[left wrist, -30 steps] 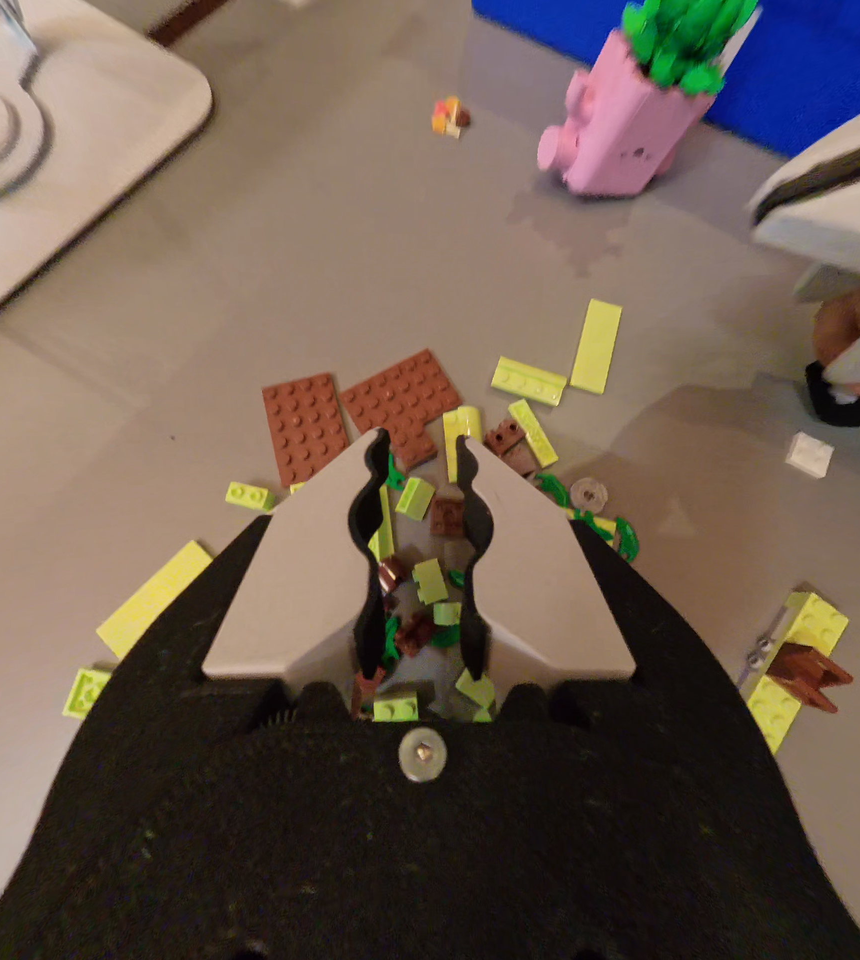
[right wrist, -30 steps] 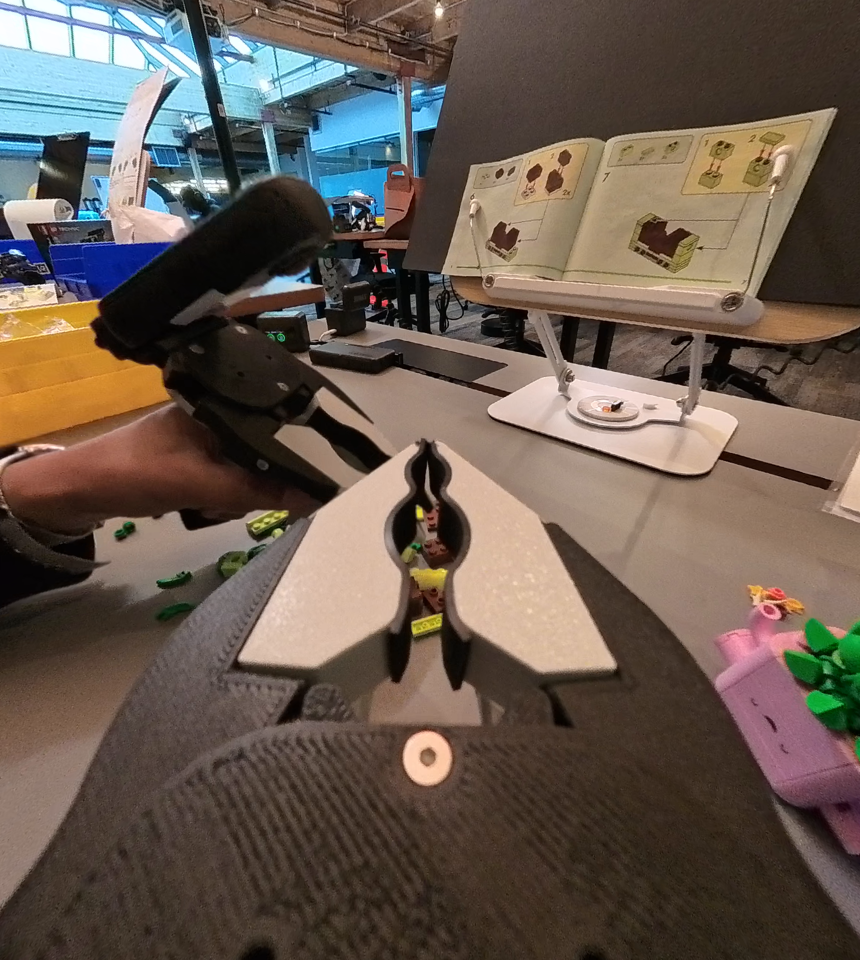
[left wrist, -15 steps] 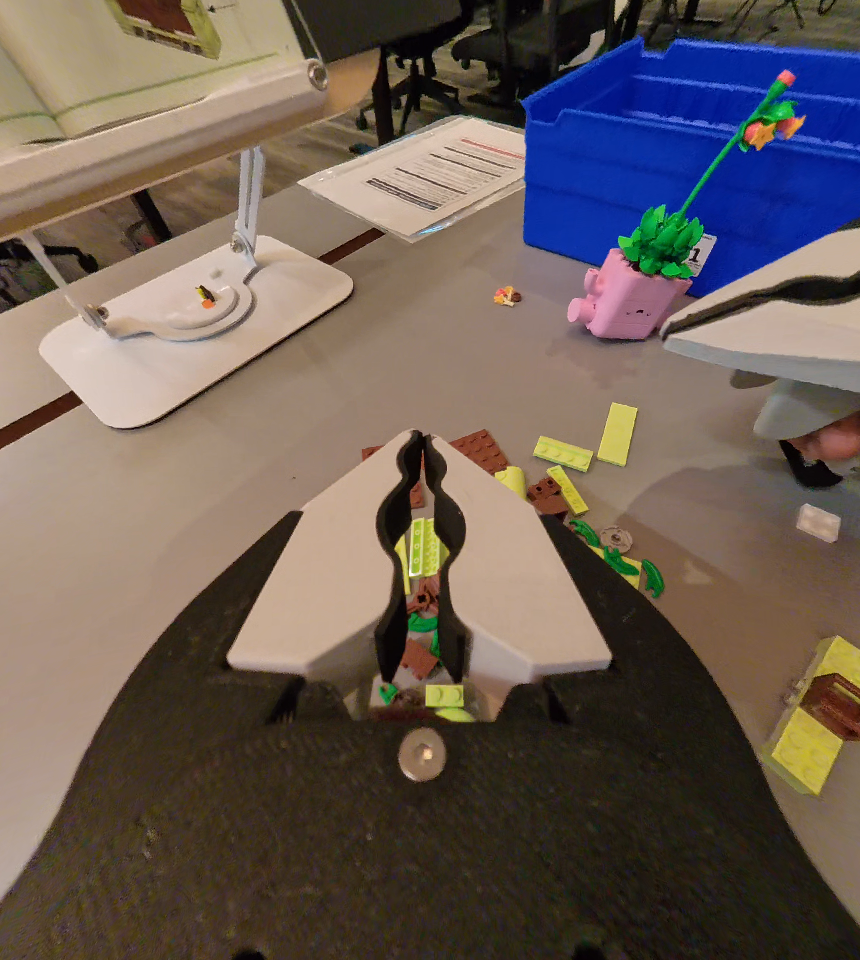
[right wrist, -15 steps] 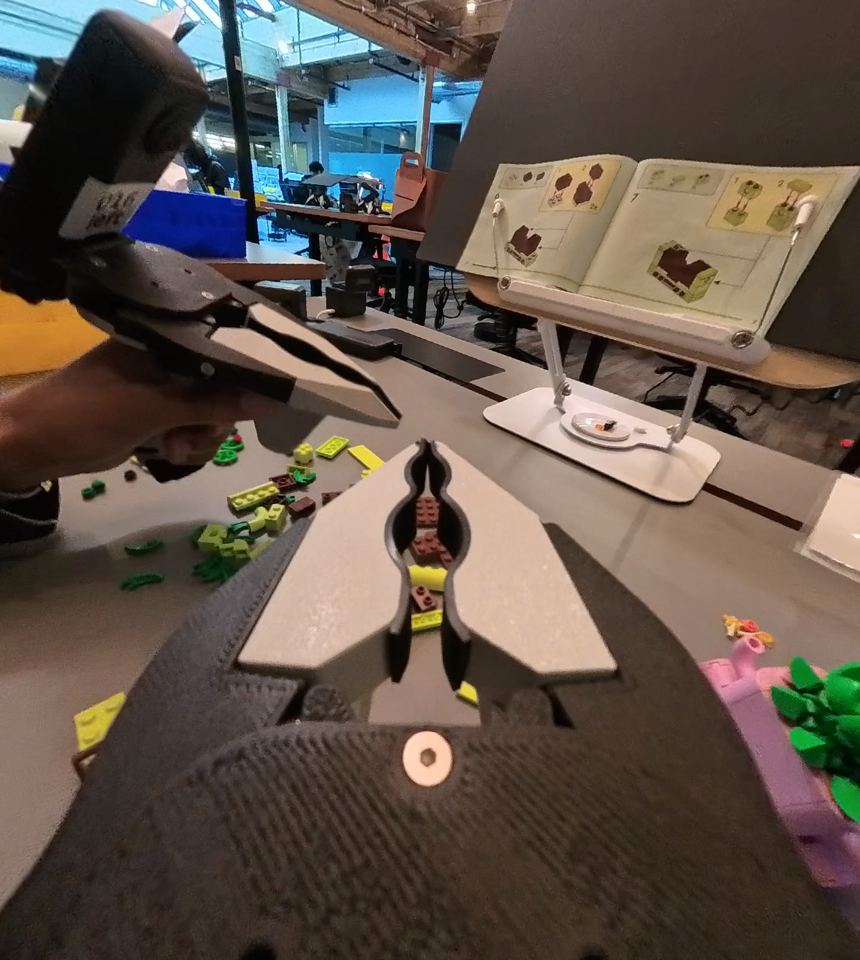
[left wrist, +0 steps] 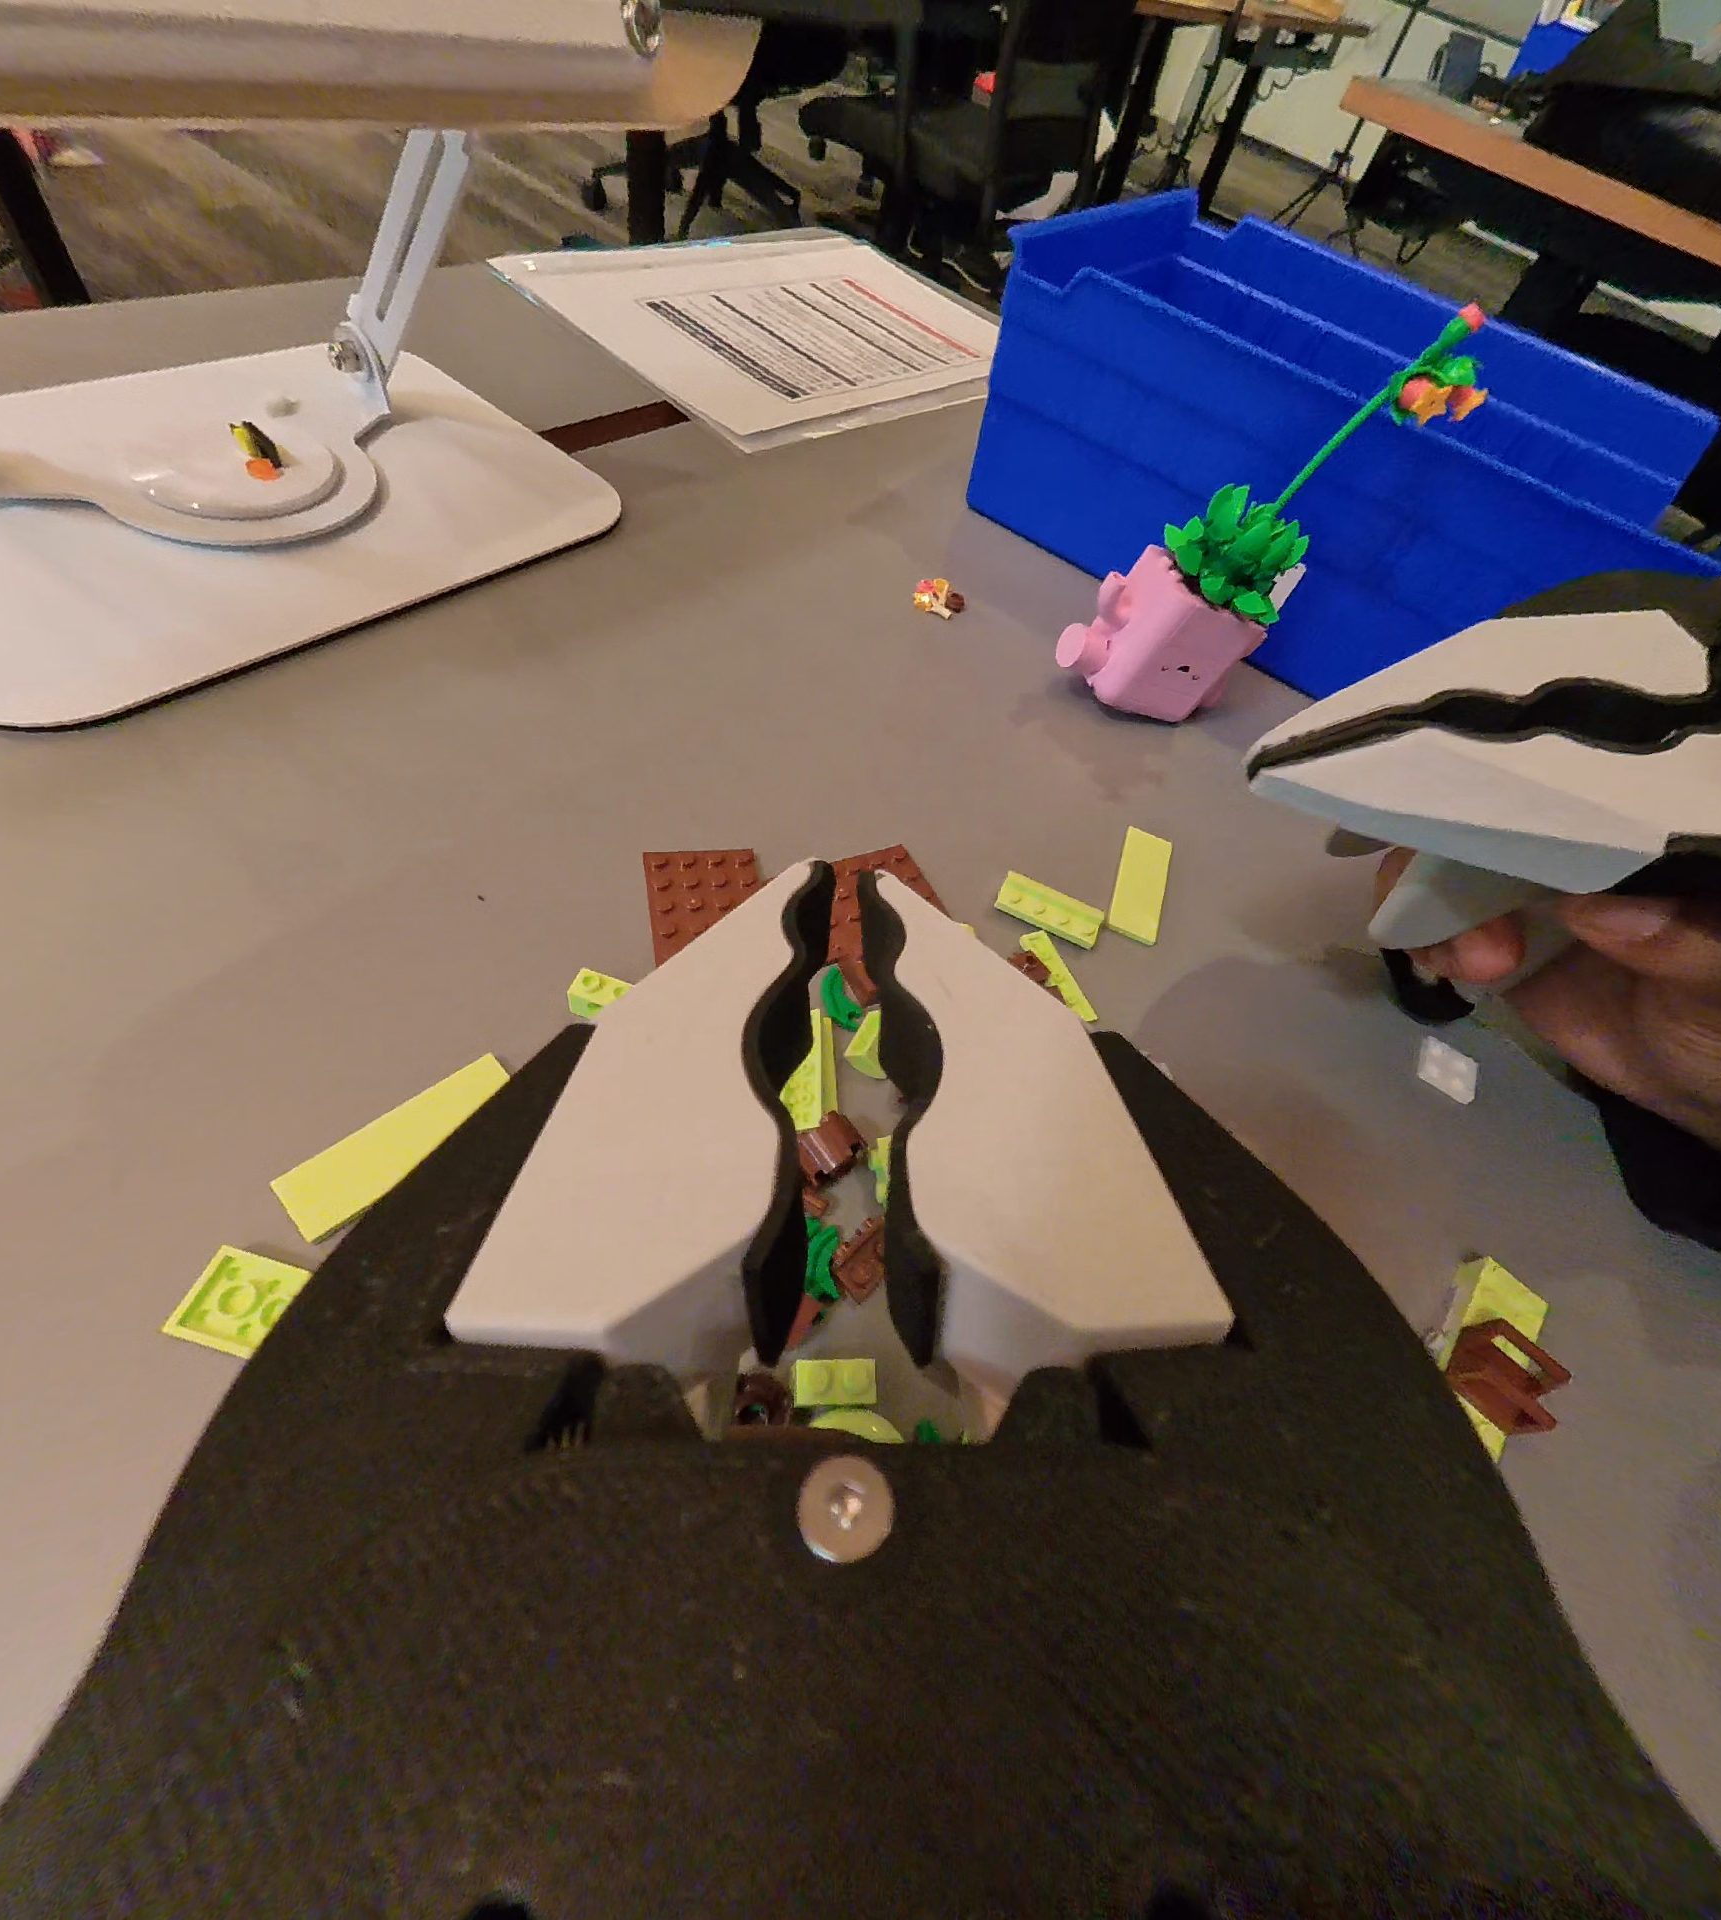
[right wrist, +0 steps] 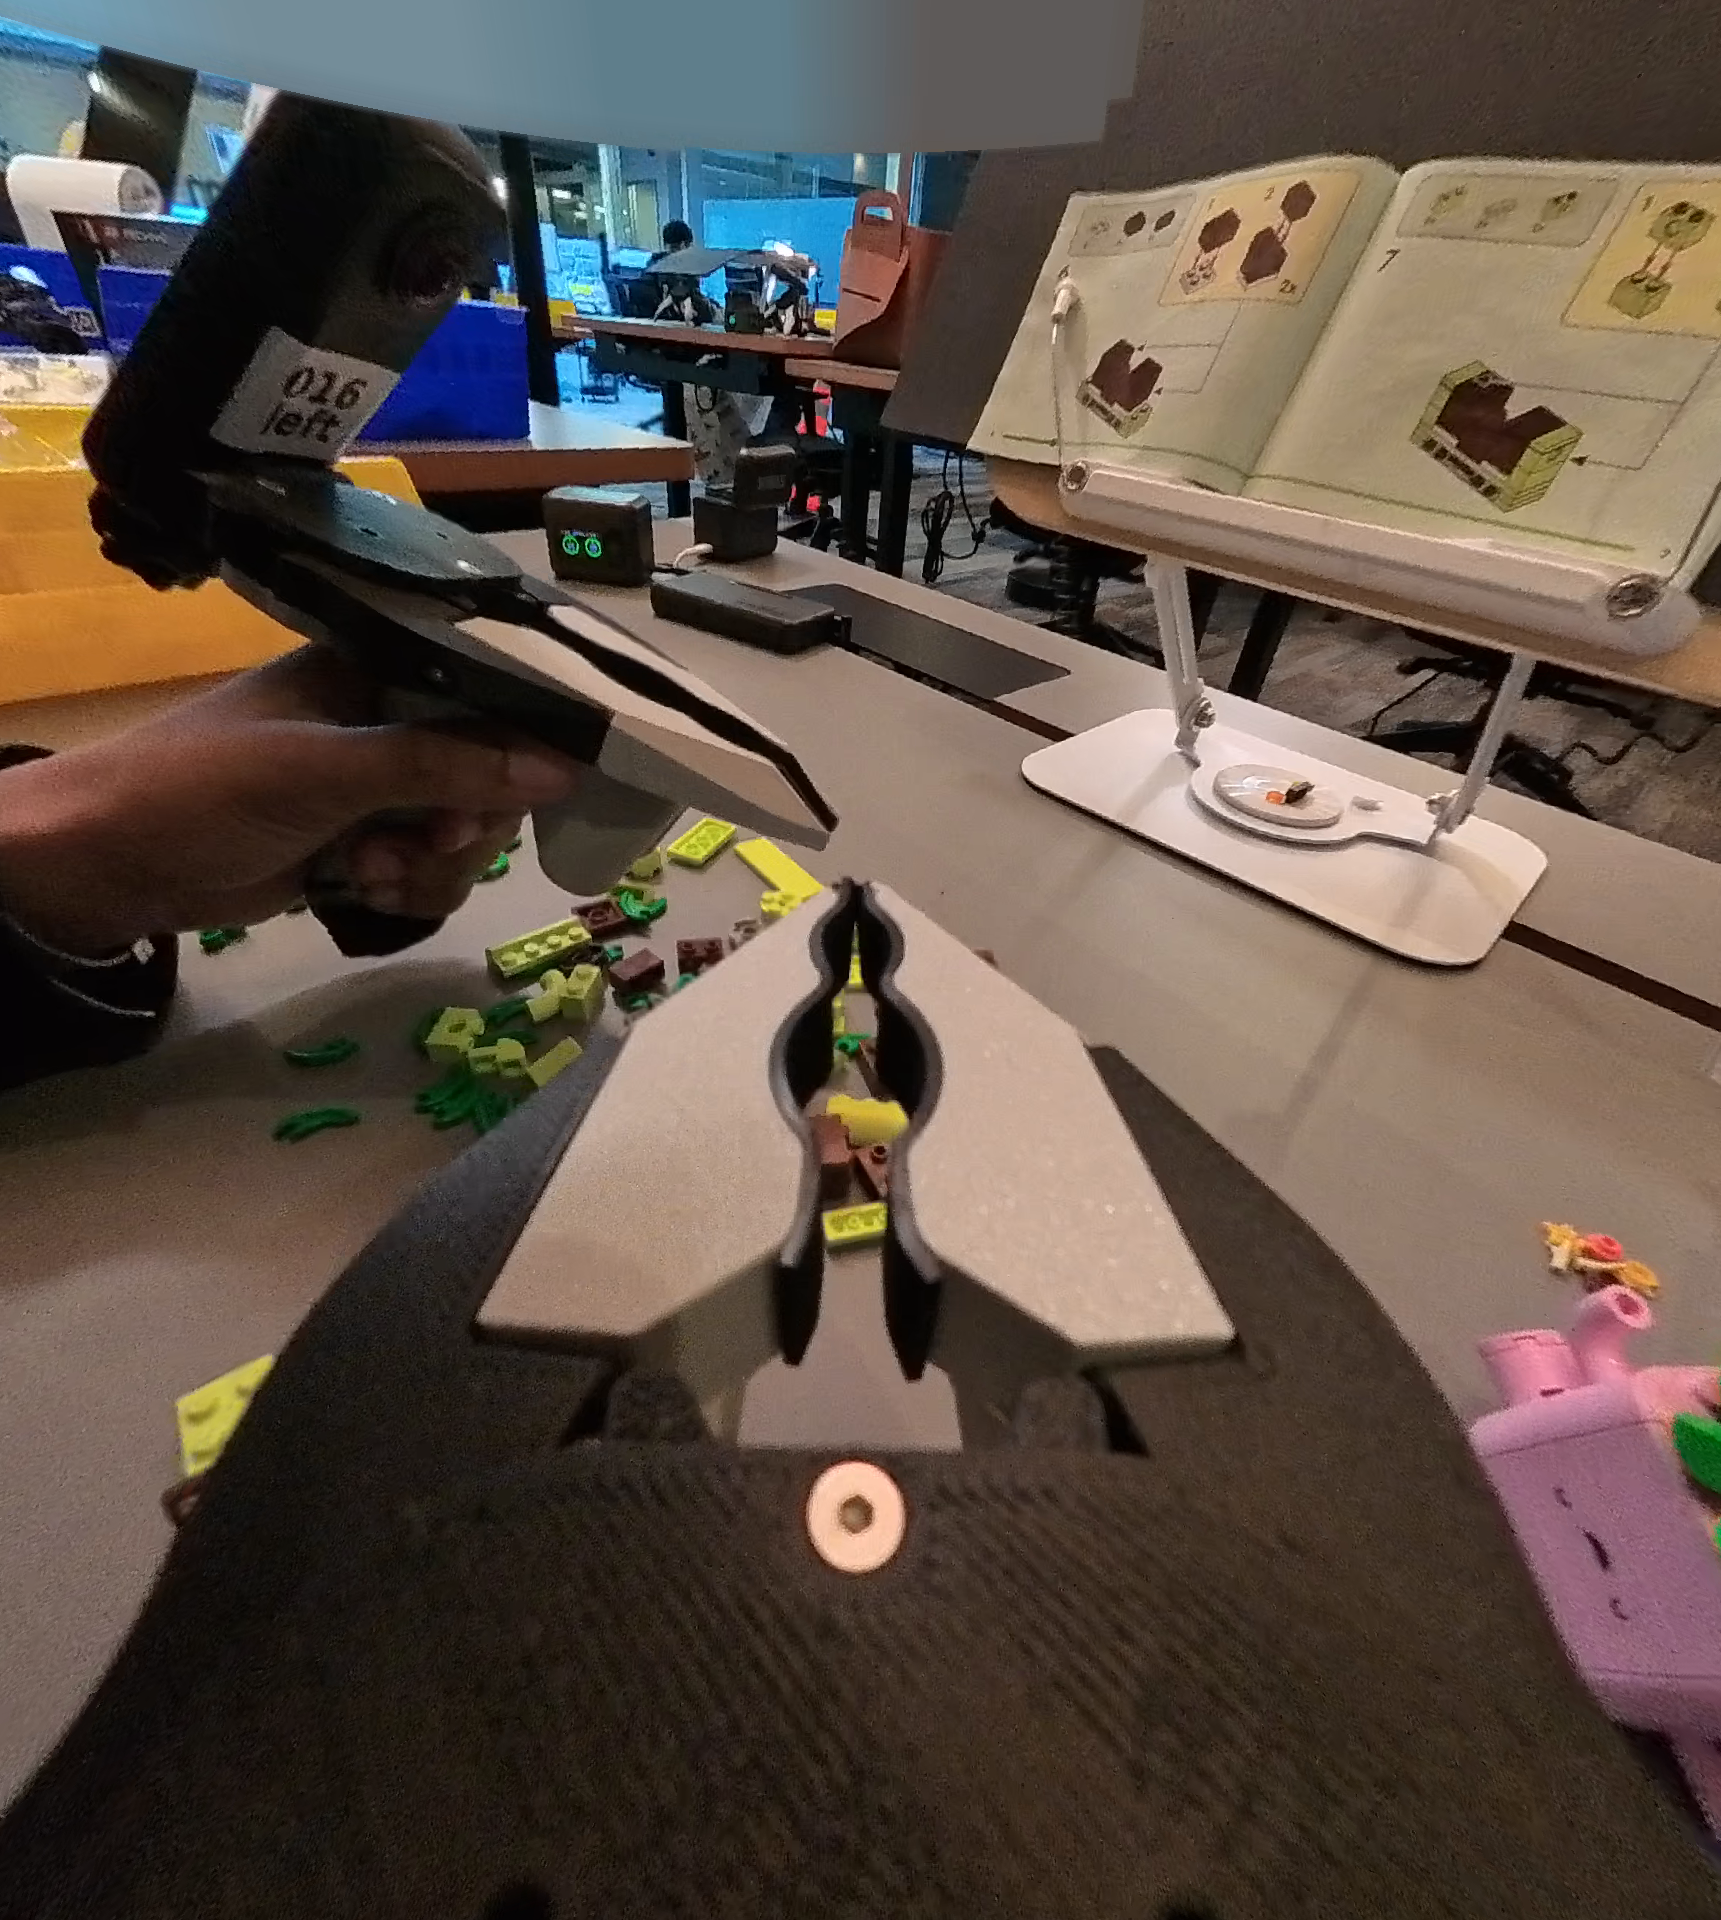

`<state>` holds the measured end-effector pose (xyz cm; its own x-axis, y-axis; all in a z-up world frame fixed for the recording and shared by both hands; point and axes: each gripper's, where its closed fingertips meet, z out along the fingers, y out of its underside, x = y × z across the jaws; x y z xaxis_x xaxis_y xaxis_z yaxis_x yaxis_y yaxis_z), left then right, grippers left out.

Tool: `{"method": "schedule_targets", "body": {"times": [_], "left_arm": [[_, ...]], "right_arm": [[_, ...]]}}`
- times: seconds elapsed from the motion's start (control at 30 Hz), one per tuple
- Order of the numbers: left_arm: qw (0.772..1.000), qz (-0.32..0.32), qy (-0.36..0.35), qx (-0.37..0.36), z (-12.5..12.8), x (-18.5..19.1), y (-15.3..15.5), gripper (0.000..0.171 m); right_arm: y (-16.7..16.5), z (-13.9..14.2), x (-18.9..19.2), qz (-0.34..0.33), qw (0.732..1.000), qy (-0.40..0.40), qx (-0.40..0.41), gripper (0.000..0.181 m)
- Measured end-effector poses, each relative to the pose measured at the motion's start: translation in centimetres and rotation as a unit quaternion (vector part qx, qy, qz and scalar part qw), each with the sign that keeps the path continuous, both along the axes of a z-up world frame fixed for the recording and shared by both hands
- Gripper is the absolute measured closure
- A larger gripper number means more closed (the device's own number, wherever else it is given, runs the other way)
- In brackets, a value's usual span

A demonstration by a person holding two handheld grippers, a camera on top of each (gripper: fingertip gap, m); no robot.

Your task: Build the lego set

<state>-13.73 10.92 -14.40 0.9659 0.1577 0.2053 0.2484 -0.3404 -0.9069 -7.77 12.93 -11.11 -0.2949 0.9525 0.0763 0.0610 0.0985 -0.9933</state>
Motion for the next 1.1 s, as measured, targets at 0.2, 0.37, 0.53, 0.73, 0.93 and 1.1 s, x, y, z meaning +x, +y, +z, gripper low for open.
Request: {"method": "schedule_targets", "body": {"times": [0.2,0.37,0.53,0.73,0.93,1.1], "left_arm": [[0.998,-0.008,-0.057,0.017,-0.3,0.1,0.0,0.166],[0.998,-0.004,-0.065,0.027,-0.2,-0.2,-0.1,0.165],[0.997,-0.008,-0.071,0.032,-0.2,-0.2,-0.1,0.164],[0.997,-0.011,-0.069,0.043,0.1,-0.1,-0.1,0.164],[0.996,-0.015,-0.08,0.043,-0.1,-0.1,-0.1,0.162],[0.996,-0.015,-0.079,0.04,-0.3,-0.1,0.0,0.161]], "right_arm": [[-0.7,-0.5,-0.2,0.037,0.999,-0.011,-0.019,0.181],[-0.1,-0.5,-0.4,0.03,0.999,-0.017,-0.039,0.181],[0.1,-0.5,-0.6,0.029,0.998,-0.021,-0.049,0.181],[0.2,-0.6,-0.7,0.028,0.998,-0.026,-0.053,0.181],[0.3,-0.6,-0.7,0.028,0.997,-0.029,-0.059,0.181],[0.3,-0.6,-0.7,0.03,0.997,-0.028,-0.058,0.181]]}}
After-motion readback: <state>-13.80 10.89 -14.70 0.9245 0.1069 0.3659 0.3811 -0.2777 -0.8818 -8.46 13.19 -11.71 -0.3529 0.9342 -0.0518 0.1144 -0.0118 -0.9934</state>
